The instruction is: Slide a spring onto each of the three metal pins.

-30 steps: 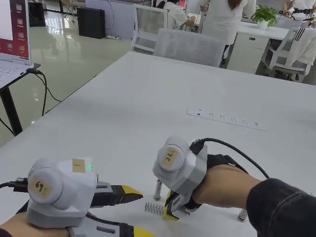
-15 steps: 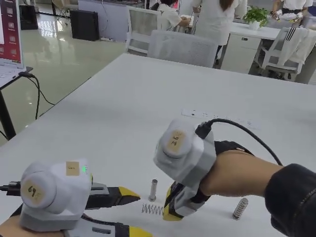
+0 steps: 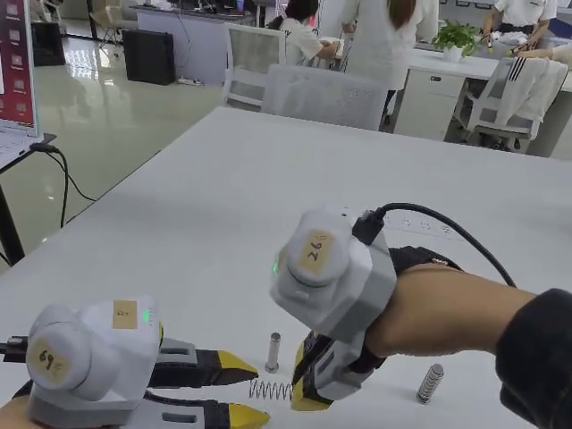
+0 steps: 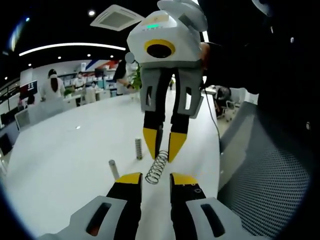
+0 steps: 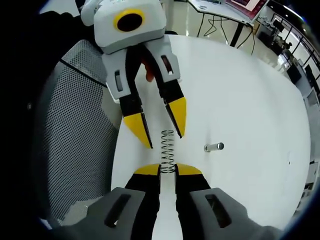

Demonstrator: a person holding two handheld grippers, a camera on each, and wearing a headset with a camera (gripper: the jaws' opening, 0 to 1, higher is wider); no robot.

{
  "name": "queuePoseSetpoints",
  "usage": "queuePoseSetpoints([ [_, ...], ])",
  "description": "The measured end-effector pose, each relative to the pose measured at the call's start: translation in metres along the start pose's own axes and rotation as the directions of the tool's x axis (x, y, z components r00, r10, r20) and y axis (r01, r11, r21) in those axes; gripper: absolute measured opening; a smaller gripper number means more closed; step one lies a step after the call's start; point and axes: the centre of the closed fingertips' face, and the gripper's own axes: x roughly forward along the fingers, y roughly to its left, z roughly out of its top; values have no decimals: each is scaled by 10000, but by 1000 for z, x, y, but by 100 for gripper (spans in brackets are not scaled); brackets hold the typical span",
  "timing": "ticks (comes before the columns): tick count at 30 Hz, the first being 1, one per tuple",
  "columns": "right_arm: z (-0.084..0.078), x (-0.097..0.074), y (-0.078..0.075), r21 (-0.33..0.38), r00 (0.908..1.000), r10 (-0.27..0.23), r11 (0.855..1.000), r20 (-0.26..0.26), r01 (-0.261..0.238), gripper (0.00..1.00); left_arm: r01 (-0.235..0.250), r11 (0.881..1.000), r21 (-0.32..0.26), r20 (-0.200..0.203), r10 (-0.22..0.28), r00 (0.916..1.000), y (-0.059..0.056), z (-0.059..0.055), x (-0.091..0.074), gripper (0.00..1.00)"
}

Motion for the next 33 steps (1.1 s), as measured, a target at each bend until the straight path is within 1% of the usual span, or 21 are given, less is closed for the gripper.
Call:
queuePoseSetpoints([
  [2,0,0,1,-76,10000,23,10000,-38,-24,8,48,10000,84,38,-48,10000,-2,2,0,12],
  [6,0,-1,4,-205,9999,71,9998,-118,-73,8,98,9996,257,-14,-98,10000,-2,1,0,5],
  [12,3,-7,5,-382,9999,-39,9993,-108,35,8,171,9992,369,-184,-164,9997,-4,-1,0,4],
  [16,8,-13,5,-490,9999,-172,9987,7,172,8,151,9992,365,-166,-145,9998,-3,-1,0,3],
  [24,24,-23,5,-830,9985,-403,9956,384,433,8,166,9992,375,-249,-157,9996,-3,-3,0,3],
  [27,31,-26,5,-881,9976,-415,9950,553,463,8,169,9991,377,-246,-160,9996,-4,-3,0,3],
  [30,40,-29,5,-940,9955,-410,9944,857,490,8,165,9992,369,-219,-157,9996,-4,-3,0,3],
  [33,47,-30,6,-1003,9941,-398,9937,1009,499,8,175,9992,353,-172,-169,9997,-5,-2,0,2],
])
